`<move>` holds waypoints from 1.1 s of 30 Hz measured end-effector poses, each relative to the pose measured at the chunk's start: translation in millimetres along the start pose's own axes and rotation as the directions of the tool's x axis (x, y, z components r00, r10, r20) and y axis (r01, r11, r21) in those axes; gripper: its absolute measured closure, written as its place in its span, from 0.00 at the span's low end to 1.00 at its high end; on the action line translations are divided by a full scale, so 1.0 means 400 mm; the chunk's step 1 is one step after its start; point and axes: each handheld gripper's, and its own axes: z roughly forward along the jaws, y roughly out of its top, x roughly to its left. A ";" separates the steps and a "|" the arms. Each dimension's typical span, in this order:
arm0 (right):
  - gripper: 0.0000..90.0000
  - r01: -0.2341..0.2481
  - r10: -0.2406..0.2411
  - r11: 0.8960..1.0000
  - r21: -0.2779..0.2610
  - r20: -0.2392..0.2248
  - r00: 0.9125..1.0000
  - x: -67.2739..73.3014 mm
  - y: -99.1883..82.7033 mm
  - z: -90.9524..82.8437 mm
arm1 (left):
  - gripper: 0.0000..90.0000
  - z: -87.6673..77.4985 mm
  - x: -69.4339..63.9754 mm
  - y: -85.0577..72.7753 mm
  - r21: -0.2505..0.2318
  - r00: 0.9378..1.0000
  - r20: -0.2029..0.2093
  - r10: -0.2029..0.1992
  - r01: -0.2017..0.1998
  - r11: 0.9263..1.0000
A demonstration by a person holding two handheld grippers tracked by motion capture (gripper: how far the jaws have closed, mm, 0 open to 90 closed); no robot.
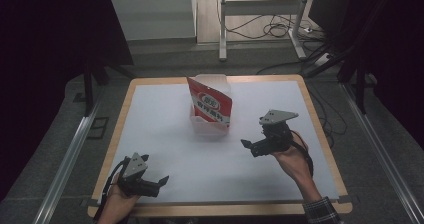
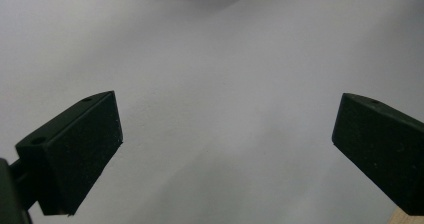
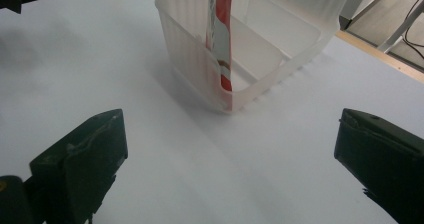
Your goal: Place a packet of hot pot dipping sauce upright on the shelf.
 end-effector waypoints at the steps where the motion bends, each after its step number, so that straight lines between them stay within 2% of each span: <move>1: 0.00 0.000 0.000 1.000 0.001 0.001 1.000 -0.001 -0.004 -0.002 | 0.00 0.000 -0.001 0.000 0.001 1.000 0.000 0.002 -0.002 1.000; 6: 0.00 -0.014 0.014 1.000 -0.006 0.001 1.000 -0.001 -0.020 -0.008 | 0.00 0.000 -0.003 0.000 0.003 1.000 -0.001 0.009 -0.009 1.000; 14: 0.00 0.009 -0.009 1.000 0.013 0.015 1.000 0.010 -0.039 -0.014 | 0.00 0.001 -0.004 0.001 0.005 1.000 -0.001 0.013 -0.013 1.000; 20: 0.00 0.006 -0.007 1.000 0.021 0.014 1.000 0.017 -0.053 -0.023 | 0.00 0.001 -0.005 0.001 0.005 1.000 0.000 0.018 -0.018 1.000; 33: 0.00 -0.026 0.026 0.999 0.032 0.012 1.000 0.016 -0.090 -0.044 | 0.00 0.002 -0.007 0.001 0.010 1.000 0.005 0.030 -0.030 1.000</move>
